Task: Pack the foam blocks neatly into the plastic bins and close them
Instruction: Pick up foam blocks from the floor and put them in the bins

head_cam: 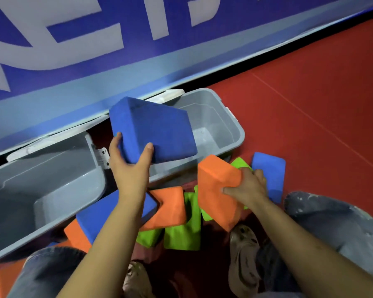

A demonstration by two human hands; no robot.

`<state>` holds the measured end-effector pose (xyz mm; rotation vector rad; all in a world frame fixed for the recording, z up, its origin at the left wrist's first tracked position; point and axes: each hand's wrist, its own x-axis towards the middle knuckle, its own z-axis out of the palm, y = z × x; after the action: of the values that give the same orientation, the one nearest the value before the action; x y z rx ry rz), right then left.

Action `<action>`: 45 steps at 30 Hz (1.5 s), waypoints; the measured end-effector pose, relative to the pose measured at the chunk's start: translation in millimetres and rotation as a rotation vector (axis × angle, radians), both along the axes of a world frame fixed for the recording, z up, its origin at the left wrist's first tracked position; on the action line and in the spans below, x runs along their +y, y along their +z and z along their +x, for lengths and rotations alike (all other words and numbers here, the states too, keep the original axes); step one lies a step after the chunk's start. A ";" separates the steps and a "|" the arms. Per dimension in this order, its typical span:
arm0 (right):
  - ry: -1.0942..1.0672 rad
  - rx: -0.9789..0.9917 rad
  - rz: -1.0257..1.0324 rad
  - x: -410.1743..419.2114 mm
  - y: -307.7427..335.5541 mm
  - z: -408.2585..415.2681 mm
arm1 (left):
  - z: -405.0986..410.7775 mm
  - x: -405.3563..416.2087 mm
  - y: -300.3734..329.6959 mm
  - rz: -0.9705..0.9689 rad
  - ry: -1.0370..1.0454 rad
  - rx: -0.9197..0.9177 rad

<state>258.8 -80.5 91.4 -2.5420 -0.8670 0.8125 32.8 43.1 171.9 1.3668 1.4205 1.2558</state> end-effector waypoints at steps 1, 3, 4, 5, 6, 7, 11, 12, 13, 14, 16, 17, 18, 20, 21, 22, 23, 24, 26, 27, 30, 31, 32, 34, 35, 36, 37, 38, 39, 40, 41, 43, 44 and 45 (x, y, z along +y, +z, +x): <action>0.000 -0.034 0.036 1.3 16.5 -0.8 | 4.1 8.0 5.9 0.038 0.013 0.052; 0.002 -0.081 0.137 5.4 47.2 -1.3 | 10.4 21.9 11.4 0.039 0.023 0.202; -0.006 -0.092 0.195 8.2 61.8 -1.6 | 12.2 28.5 8.1 0.008 0.005 0.264; -0.015 -0.111 0.253 12.2 74.7 -2.1 | 13.1 35.7 1.9 -0.042 -0.030 0.308; -0.026 -0.133 0.306 17.4 86.9 -2.7 | 13.4 42.3 -6.4 -0.115 -0.071 0.338; -0.033 -0.155 0.353 24.2 97.4 -3.1 | 12.7 47.5 -13.5 -0.207 -0.119 0.358; -0.025 -0.236 0.518 59.4 122.1 -11.4 | 3.2 43.6 -21.7 -0.420 -0.250 0.348; -0.020 -0.246 0.550 70.2 123.7 -15.9 | -0.3 39.2 -22.4 -0.431 -0.285 0.340; -0.013 -0.251 0.569 82.6 121.4 -22.7 | -6.5 34.2 -22.7 -0.445 -0.318 0.330; -0.008 -0.253 0.575 94.0 116.9 -27.8 | -11.8 28.9 -22.7 -0.465 -0.352 0.323; 0.013 -0.227 0.539 116.5 101.3 -38.6 | -24.8 21.1 -26.0 -0.506 -0.407 0.317; 0.032 -0.200 0.502 127.1 90.3 -45.6 | -34.0 20.0 -29.0 -0.523 -0.416 0.321; 0.052 -0.162 0.451 134.9 78.0 -52.3 | -43.5 20.0 -32.5 -0.540 -0.412 0.330; 0.110 -0.080 0.350 143.5 51.7 -67.2 | -64.1 22.1 -40.4 -0.567 -0.384 0.355; 0.153 -0.050 0.321 144.3 39.5 -75.2 | -74.2 23.9 -44.4 -0.580 -0.365 0.371; 0.194 -0.032 0.310 143.3 27.8 -83.2 | -83.6 26.0 -49.2 -0.599 -0.348 0.380; 0.225 -0.022 0.311 141.2 15.4 -91.2 | -92.4 27.4 -53.3 -0.623 -0.331 0.385; 0.248 -0.017 0.309 138.2 3.7 -98.8 | -101.1 28.9 -58.5 -0.649 -0.314 0.381; 0.300 -0.003 0.292 130.8 -21.0 -113.0 | -117.3 31.6 -70.1 -0.692 -0.265 0.364; 0.334 0.019 0.264 126.7 -33.8 -119.5 | -125.2 31.8 -76.3 -0.704 -0.235 0.364; 0.462 0.116 0.071 113.8 -70.2 -142.0 | -152.1 24.4 -97.9 -0.670 -0.107 0.474; 0.496 0.138 0.007 109.7 -82.5 -150.4 | -163.4 18.9 -107.0 -0.644 -0.053 0.576; 0.510 0.162 -0.046 105.4 -94.2 -159.2 | -175.6 11.4 -114.4 -0.647 -0.006 0.669; 0.486 0.218 -0.127 97.4 -117.4 -175.5 | -199.5 -3.3 -127.1 -0.710 0.109 0.735; 0.454 0.246 -0.168 93.7 -127.0 -182.4 | -210.0 -8.7 -131.5 -0.762 0.174 0.690; 0.409 0.264 -0.201 90.4 -136.4 -187.7 | -219.4 -12.4 -134.4 -0.830 0.234 0.590; 0.355 0.270 -0.233 87.7 -145.5 -191.7 | -229.0 -15.1 -139.9 -0.879 0.267 0.461; 0.294 0.274 -0.255 85.4 -153.3 -194.4 | -234.6 -16.4 -142.4 -0.939 0.263 0.324; 0.223 0.277 -0.271 83.4 -159.9 -195.7 | -237.5 -16.7 -144.4 -0.982 0.236 0.204; 0.153 0.280 -0.273 81.9 -166.7 -196.1 | -240.2 -15.8 -148.5 -1.015 0.219 0.133; 0.093 0.277 -0.279 81.2 -173.2 -195.1 | -241.5 -14.6 -153.1 -1.023 0.197 0.113; -0.002 0.250 -0.288 81.1 -182.3 -190.3 | -240.6 -11.8 -163.1 -1.025 0.198 0.170; -0.048 0.238 -0.295 81.3 -186.7 -187.4 | -240.2 -10.3 -169.3 -1.011 0.202 0.219; -0.097 0.246 -0.308 81.9 -190.3 -185.3 | -235.4 -9.1 -168.7 -0.995 0.198 0.232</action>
<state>73.5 1.5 -98.9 -2.6360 -0.5728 1.2799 -202.6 34.1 3.3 0.6881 1.9812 0.3421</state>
